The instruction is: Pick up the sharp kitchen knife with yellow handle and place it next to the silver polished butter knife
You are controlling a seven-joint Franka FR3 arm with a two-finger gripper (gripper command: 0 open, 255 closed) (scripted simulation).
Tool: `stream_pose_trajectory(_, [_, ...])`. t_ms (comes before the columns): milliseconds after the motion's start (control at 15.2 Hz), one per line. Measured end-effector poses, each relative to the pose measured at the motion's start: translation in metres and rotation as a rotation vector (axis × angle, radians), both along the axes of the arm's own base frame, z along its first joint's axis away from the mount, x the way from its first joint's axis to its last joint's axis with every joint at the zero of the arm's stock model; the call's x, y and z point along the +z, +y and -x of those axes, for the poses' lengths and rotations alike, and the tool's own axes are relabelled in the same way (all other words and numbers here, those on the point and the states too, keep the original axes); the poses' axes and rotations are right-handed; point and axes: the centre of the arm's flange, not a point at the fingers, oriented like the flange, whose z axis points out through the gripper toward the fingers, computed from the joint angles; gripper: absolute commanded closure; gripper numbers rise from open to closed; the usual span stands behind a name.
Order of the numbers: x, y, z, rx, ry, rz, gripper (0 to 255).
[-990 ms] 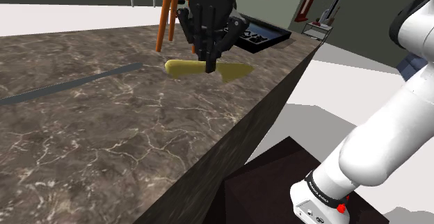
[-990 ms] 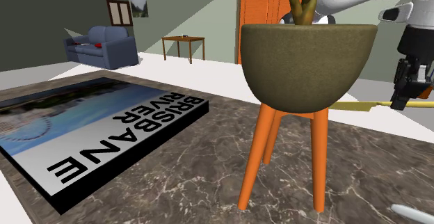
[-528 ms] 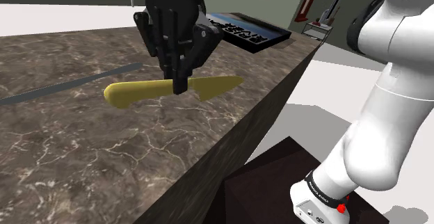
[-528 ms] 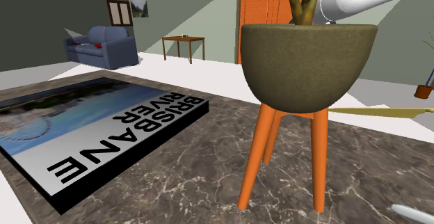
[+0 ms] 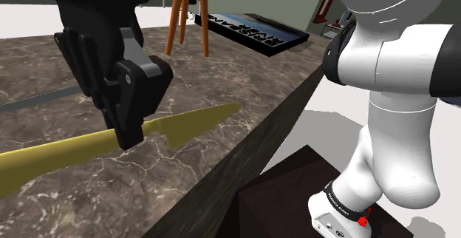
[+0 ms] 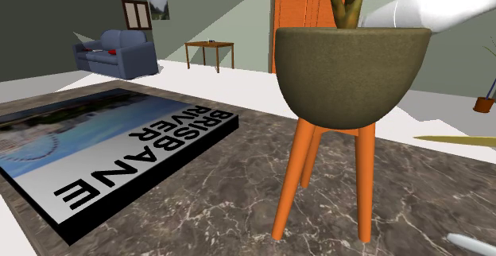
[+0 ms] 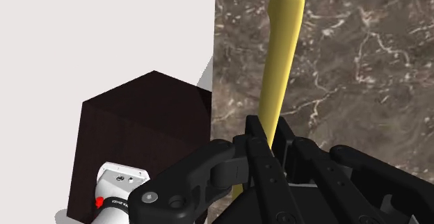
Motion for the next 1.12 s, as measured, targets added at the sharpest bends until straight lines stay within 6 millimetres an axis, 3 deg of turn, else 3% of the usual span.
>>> stream_pose_trajectory(858, [-0.068, 0.004, 0.0, -0.002, 0.0, 0.0, 255])
stream_pose_trajectory(1122, [-0.072, 0.004, 0.001, -0.002, 0.0, -0.001, 255])
